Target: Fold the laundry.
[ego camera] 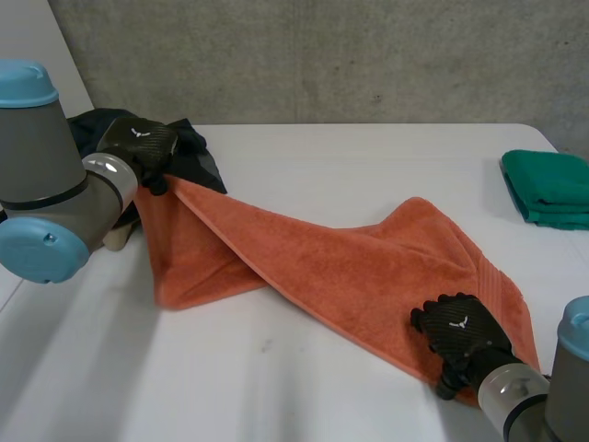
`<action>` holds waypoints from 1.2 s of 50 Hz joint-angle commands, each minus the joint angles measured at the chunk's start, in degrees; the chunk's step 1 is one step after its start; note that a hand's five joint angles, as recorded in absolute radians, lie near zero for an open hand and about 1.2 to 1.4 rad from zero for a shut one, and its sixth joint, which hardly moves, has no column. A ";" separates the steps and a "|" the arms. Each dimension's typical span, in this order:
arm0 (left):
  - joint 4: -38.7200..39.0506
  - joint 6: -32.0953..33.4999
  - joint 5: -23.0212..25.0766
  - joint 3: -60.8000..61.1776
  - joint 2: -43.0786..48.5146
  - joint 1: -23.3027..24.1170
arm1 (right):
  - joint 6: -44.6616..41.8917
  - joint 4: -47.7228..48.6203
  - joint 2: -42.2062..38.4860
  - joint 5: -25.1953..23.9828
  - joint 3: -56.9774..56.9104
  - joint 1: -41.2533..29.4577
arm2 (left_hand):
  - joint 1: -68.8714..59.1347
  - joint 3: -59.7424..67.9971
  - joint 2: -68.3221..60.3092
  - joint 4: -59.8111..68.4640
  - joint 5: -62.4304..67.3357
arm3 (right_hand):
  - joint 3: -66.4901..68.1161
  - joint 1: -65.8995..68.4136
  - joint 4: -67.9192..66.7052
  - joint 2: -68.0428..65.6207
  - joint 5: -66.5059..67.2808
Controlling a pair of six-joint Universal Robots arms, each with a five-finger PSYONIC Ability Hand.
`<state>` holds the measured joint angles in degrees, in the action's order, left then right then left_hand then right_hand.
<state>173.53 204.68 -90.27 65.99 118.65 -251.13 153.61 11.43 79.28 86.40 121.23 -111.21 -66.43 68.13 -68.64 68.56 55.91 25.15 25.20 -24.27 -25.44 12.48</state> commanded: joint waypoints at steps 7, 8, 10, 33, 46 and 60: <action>-0.30 -0.07 -0.08 0.54 -0.70 -0.32 | -1.73 10.54 -2.99 3.43 0.15 -0.23 | -13.57 11.87 -11.36 11.44 14.09 | 3.52 3.47 -4.40 -3.23 6.19; -0.39 -0.07 -0.08 0.54 -0.88 -0.41 | -2.26 11.15 -3.16 3.52 -0.29 0.03 | -13.57 11.87 -11.36 11.44 14.09 | 4.36 4.30 -5.24 -4.06 7.03; -0.56 -0.16 0.01 0.63 -0.97 -0.59 | -2.70 11.51 -3.69 3.52 -0.56 0.38 | -13.57 11.87 -11.36 11.44 14.09 | 5.70 5.65 -6.59 -5.41 8.38; -0.92 0.01 1.85 2.22 2.72 -1.64 | -5.87 7.82 -8.69 -0.35 -17.59 6.97 | -13.57 11.87 -11.36 11.44 14.09 | 54.85 54.80 -55.73 -54.56 57.52; 22.51 -13.75 -3.86 -20.30 -2.52 -1.73 | 6.13 17.99 -11.34 7.38 -58.28 10.05 | -13.57 11.87 -11.36 11.44 14.09 | 54.85 54.80 -55.73 -54.56 57.52; 30.20 -14.22 0.54 3.69 -9.93 -2.17 | 13.38 0.01 -10.46 -1.83 -57.79 15.23 | -13.57 11.87 -11.36 11.44 14.09 | 54.85 54.80 -55.73 -54.56 57.52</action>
<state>203.96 187.57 -90.95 60.33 109.90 -252.94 166.30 20.45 69.88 90.38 59.67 -97.39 -66.43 68.17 -68.68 68.58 55.91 68.17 64.16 -68.52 -67.47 55.83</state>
